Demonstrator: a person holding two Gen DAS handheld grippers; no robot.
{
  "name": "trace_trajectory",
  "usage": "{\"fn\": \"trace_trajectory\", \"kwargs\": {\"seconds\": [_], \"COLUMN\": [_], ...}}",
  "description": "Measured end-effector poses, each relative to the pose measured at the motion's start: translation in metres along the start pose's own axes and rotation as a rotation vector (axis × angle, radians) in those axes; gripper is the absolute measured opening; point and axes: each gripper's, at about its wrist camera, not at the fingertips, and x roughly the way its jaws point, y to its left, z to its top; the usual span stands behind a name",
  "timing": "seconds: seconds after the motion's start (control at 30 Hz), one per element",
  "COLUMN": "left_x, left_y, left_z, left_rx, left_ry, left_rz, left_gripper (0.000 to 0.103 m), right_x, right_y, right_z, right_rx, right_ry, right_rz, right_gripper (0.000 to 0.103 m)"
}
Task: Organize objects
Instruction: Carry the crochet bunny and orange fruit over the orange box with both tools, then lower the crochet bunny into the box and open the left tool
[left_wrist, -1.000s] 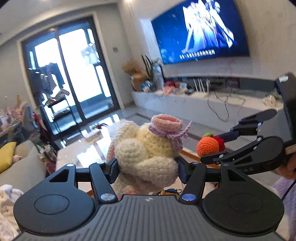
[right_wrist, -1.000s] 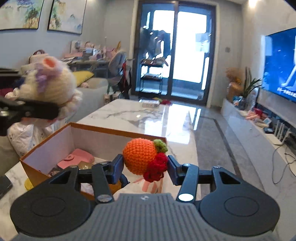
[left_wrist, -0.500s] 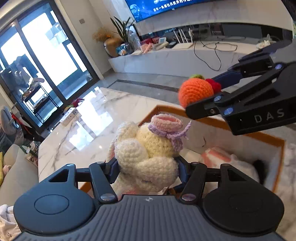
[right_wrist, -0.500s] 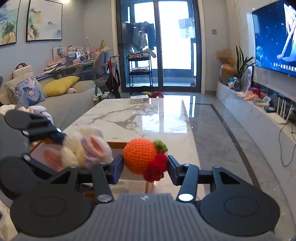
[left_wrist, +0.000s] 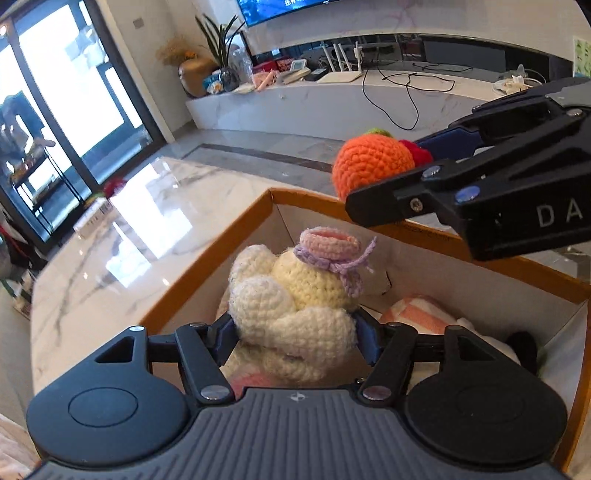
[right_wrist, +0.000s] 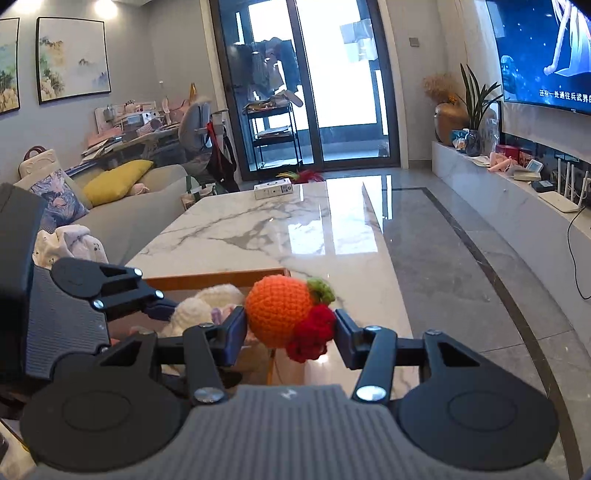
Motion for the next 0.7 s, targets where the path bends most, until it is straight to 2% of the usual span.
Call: {"fn": "trace_trajectory", "kwargs": {"seconds": [0.13, 0.3, 0.4, 0.43, 0.5, 0.57, 0.6, 0.7], "left_x": [-0.004, -0.021, -0.032, -0.035, -0.039, -0.042, -0.042, -0.034], "left_y": [0.006, 0.015, 0.023, 0.026, 0.03, 0.035, 0.037, 0.044], "left_z": [-0.003, 0.001, -0.001, -0.003, -0.006, -0.01, -0.013, -0.015], "left_rx": [-0.013, -0.06, -0.098, -0.108, -0.12, -0.138, -0.151, -0.209], "left_ry": [0.006, -0.028, -0.008, 0.001, 0.018, 0.034, 0.037, 0.07], "left_rz": [-0.024, -0.037, -0.05, -0.049, -0.038, -0.022, -0.021, -0.063], "left_gripper": [0.077, 0.078, 0.076, 0.071, 0.05, 0.041, 0.041, 0.032], "right_x": [-0.001, -0.001, -0.001, -0.002, -0.004, -0.005, -0.006, -0.004], "right_y": [0.002, 0.005, 0.004, 0.005, 0.007, 0.009, 0.01, 0.013], "right_z": [-0.002, -0.005, -0.005, -0.005, -0.007, -0.007, -0.008, -0.009], "right_rx": [-0.016, -0.058, -0.051, -0.049, -0.048, -0.059, -0.066, -0.076], "right_ry": [-0.009, -0.021, -0.021, -0.021, -0.024, -0.028, -0.03, -0.026], "right_rz": [-0.003, -0.022, -0.018, -0.014, -0.003, 0.01, 0.012, 0.013], "right_gripper": [0.052, 0.052, 0.053, 0.053, 0.052, 0.052, 0.052, 0.052]}}
